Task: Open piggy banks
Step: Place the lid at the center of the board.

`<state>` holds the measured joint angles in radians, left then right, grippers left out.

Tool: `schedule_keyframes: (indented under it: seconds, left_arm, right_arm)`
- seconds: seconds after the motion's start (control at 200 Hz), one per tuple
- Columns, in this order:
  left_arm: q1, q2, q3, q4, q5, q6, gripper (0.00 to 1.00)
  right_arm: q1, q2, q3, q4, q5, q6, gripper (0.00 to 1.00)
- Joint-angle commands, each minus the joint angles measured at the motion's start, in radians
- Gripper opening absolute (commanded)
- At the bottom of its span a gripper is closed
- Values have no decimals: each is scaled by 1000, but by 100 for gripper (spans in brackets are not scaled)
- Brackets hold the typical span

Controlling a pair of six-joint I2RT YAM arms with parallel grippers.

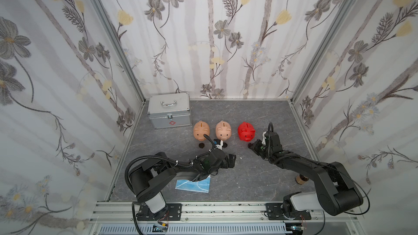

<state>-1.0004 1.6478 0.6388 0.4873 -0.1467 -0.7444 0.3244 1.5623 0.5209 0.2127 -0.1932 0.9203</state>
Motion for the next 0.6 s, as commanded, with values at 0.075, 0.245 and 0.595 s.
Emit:
schedule_keyframes:
  seconds: [0.075, 0.245, 0.595]
  left_arm:
    - [0, -15, -2, 45, -22, -7, 100]
    - [0, -20, -4, 34, -26, -7, 100]
    - [0, -26, -2, 25, -27, -6, 100]
  right_arm:
    - [-3, 28, 12, 72, -12, 34, 0]
    - [-3, 96, 25, 102, -31, 41, 0]
    - [-2, 144, 47, 123, -56, 41, 6]
